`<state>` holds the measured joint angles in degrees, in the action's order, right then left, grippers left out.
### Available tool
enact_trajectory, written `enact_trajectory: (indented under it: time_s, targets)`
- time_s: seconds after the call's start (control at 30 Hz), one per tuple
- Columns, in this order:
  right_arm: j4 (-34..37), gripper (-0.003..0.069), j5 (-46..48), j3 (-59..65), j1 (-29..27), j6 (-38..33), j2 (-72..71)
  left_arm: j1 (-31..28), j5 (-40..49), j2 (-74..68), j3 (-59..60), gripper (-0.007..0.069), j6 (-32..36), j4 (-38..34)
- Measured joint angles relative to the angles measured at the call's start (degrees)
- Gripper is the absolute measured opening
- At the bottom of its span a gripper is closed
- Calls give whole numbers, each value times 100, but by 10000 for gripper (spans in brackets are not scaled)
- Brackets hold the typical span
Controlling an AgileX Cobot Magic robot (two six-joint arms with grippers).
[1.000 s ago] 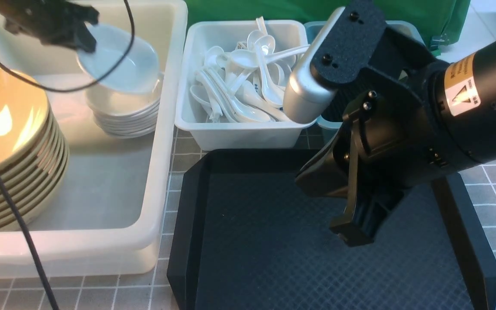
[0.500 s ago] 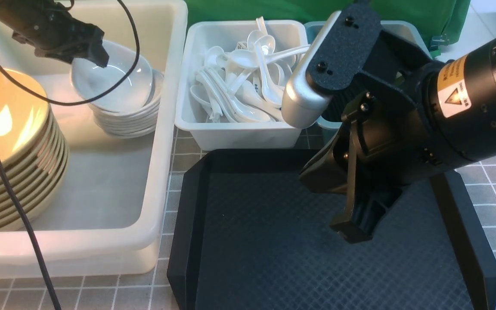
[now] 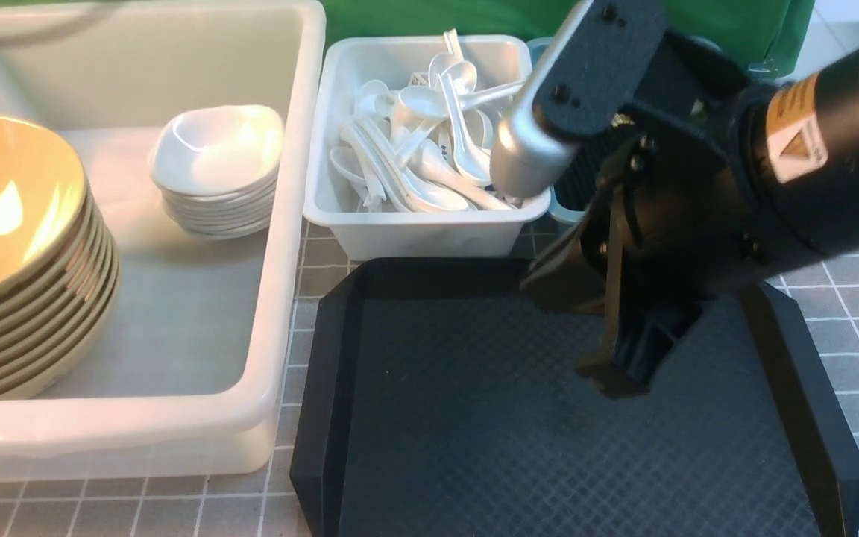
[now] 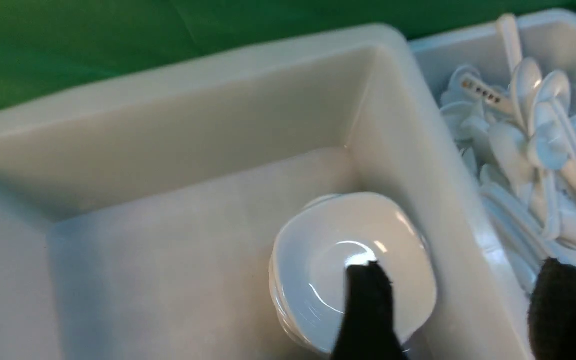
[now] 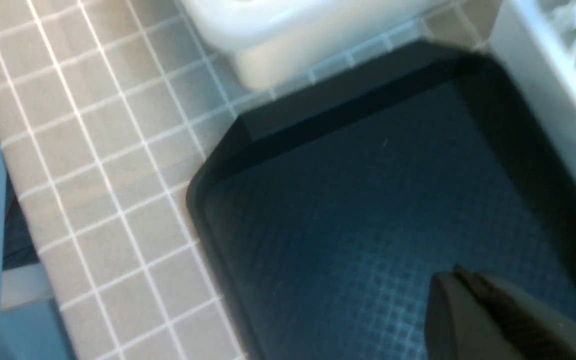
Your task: On grey table put chopsticks spoon bowls plates into blue grey white boxes.
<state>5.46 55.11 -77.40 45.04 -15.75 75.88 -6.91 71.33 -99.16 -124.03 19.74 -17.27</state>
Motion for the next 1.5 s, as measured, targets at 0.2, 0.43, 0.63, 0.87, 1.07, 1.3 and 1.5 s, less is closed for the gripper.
enact_trajectory:
  time_s: [0.2, 0.43, 0.63, 0.87, 1.07, 1.3, 1.5]
  targets:
    - [-76, 45, -198, -150, 0, 88, -261, 249, 62, 2178, 1760, 11, -190, 720]
    - [-17, 45, -796, 460, 4, 92, -1018, 249, -1068, 5155, 5594, -10, -421, 1020]
    - [77, 46, -2121, 1820, 4, 92, -2232, 249, -2668, 8017, 8453, -10, -1027, 1075]
    - [410, 52, -3535, 3161, 37, 92, -3578, 249, -2562, 9715, 9450, -10, -1311, 1176]
    - [467, 57, -4208, 3681, 63, 92, -4048, 249, -2583, 10011, 9541, -10, -1293, 1131]
    - [482, 60, -4189, 3718, 63, 92, -4051, 249, -2583, 10011, 9547, -10, -1282, 1090]
    - [482, 65, -4155, 3723, 63, 92, -4051, 249, -2583, 10011, 9547, -10, -1279, 1076]
